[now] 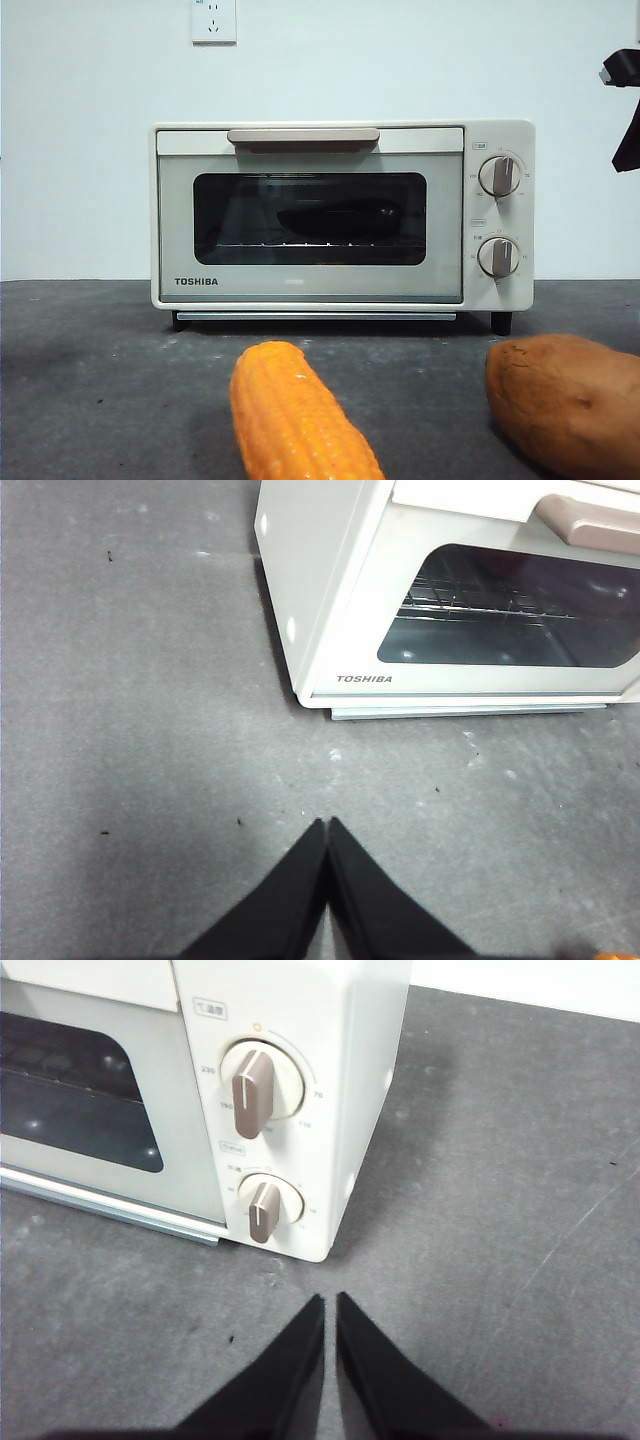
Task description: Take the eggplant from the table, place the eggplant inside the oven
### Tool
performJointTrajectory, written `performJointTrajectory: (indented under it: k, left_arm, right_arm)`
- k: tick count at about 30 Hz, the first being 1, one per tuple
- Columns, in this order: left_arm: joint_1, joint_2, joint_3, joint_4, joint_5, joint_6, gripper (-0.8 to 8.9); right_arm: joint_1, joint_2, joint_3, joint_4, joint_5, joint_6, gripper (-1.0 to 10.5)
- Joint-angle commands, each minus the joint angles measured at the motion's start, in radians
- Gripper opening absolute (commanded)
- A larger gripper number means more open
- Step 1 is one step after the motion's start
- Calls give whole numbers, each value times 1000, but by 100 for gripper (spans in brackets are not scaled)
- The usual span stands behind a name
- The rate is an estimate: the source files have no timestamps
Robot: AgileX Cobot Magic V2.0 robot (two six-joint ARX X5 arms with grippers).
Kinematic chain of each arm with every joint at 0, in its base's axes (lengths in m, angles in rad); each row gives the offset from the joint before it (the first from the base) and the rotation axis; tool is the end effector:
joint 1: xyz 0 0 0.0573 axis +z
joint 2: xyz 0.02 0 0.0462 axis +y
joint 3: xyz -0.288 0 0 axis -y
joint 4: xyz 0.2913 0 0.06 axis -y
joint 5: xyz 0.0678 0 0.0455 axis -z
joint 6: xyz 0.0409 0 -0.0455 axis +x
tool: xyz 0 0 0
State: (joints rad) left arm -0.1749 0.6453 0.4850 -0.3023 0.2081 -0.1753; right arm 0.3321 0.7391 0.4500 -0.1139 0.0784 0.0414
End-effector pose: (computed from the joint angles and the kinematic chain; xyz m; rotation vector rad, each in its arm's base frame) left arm 0.1793 -0.0403 0.2413 -0.1778 0.4971 -0.3344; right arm 0.1933 0.0633 0.2294 -0.0417 0.4006 0.2420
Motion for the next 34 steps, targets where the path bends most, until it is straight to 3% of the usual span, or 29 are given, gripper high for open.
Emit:
performJointTrajectory:
  k: [1, 8, 14, 19, 23, 34]
  left_arm:
    - [-2, 8, 10, 11, -2, -6, 6]
    - [2, -122, 9, -39, -6, 7, 6]
    - [22, -378, -11, -34, -25, 127, 6]
    - [54, -536, -136, 60, -111, 165, 6]
    - [77, -637, -259, 94, -115, 164, 6]
    - [80, -642, -459, 89, -112, 164, 6]
  right_arm:
    - [3, 4, 4, 15, 1, -1, 3]
    - [3, 4, 4, 16, 0, -1, 3]
    - [4, 4, 4, 16, 1, -1, 3]
    - [4, 4, 4, 16, 1, -1, 3]
    - [4, 4, 5, 16, 1, -1, 3]
    - [4, 4, 5, 16, 1, -1, 3]
